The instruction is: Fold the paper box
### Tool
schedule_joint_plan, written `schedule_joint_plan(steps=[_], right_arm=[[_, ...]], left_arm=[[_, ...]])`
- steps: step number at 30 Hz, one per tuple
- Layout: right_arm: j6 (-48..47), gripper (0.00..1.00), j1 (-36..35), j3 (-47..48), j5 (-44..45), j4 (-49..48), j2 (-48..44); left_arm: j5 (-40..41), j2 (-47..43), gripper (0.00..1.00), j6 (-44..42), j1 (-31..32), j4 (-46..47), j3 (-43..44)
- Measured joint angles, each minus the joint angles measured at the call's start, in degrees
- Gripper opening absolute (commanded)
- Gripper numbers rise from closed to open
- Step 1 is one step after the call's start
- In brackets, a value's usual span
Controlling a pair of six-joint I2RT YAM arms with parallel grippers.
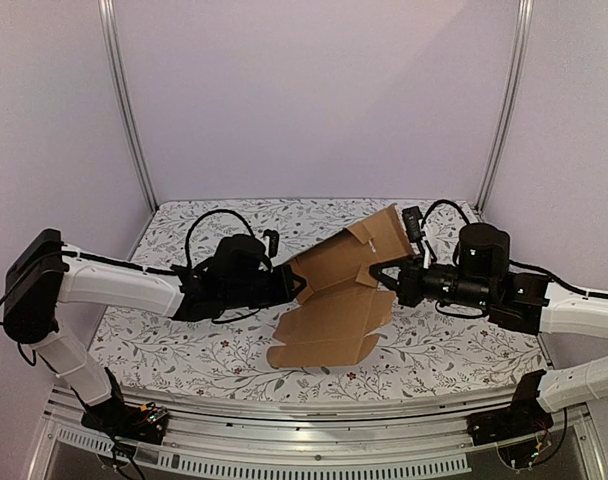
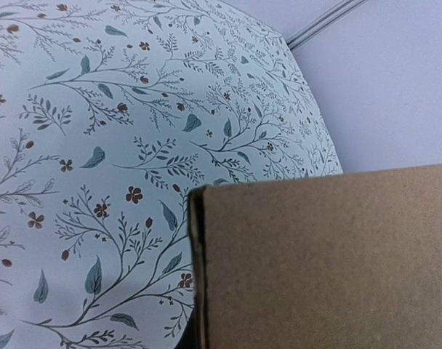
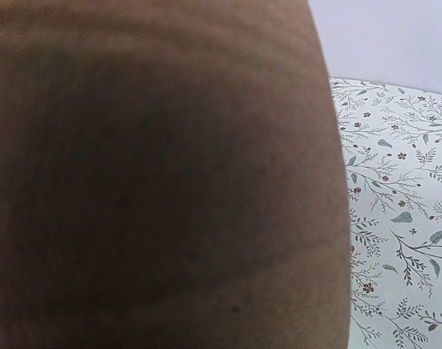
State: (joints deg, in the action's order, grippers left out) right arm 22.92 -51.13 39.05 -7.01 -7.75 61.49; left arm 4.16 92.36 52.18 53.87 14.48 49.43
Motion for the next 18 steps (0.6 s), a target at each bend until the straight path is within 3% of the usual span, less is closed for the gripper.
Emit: schedule_joint_plan(steps=[11, 18], right_arm=[[-1.42, 0.12, -0.31, 0.83, 2.12, 5.01, -1.14], [-3.58, 0.26, -0.35, 0.81, 2.95, 12.24, -6.69]], left_arm=[[1.86, -0.81, 0.00, -1.81, -0.04, -1.51, 0.33], [4.68, -3.56, 0.00, -5.29, -0.04, -1.88, 0.33]])
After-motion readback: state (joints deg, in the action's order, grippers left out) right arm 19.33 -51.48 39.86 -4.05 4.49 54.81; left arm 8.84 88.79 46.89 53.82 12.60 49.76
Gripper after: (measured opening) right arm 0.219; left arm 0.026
